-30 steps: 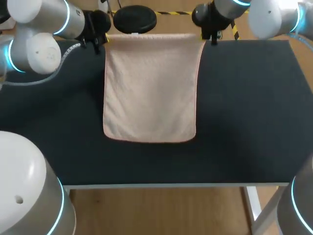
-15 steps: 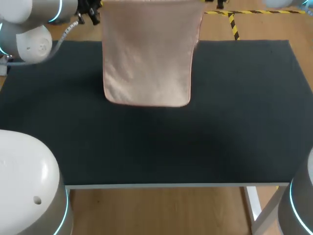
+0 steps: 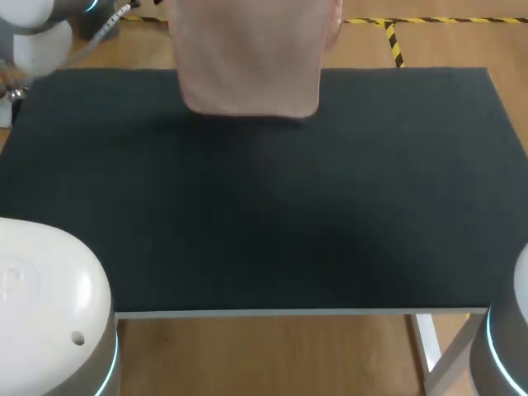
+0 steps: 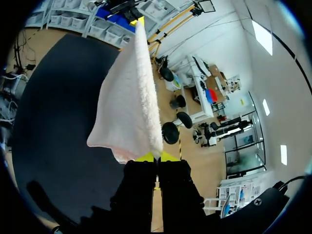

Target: Fold the towel

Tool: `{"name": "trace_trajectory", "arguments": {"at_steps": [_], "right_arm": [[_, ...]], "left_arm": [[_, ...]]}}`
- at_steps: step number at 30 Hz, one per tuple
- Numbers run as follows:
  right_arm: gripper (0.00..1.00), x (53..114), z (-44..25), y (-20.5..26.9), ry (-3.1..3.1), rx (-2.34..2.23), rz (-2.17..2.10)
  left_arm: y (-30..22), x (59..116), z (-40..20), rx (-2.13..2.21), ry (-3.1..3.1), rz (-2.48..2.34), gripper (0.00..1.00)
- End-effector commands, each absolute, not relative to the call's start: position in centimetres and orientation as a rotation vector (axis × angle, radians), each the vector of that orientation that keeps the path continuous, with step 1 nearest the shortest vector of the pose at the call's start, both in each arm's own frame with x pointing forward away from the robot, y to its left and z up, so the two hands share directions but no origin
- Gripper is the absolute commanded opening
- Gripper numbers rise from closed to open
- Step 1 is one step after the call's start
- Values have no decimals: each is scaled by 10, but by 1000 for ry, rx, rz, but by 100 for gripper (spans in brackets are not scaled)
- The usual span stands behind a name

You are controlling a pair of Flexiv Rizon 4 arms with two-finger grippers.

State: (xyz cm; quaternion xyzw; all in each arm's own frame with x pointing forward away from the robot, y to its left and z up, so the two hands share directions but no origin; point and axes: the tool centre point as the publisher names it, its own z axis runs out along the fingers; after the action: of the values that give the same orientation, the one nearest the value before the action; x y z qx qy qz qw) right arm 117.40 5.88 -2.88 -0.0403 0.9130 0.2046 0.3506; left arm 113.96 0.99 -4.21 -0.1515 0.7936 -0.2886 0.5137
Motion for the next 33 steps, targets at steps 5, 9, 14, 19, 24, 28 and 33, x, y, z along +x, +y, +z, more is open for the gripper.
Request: {"name": "trace_trajectory", "arguments": {"at_steps": [5,9,14,19,24,28,33], "right_arm": [[0,1186,-6,58,2310,-53,551],[0,1184,-30,63,2350,-63,537],[0,1172,-87,70,2453,-93,500],[0,1148,-120,66,2534,-111,551],[0,1114,-144,63,2592,-151,610],[0,1091,-163,62,2638,-172,653],[0,1070,-183,66,2698,-207,705]], "left_arm": [[18,1151,-20,-436,1859,-636,0],[16,1148,-38,-428,1906,-610,0],[15,1128,-92,-428,2028,-651,0],[21,1092,-127,-402,2103,-673,0],[31,1055,-147,-416,2172,-692,0],[32,1027,-161,-395,2214,-695,0],[29,999,-173,-389,2281,-727,0]]}}
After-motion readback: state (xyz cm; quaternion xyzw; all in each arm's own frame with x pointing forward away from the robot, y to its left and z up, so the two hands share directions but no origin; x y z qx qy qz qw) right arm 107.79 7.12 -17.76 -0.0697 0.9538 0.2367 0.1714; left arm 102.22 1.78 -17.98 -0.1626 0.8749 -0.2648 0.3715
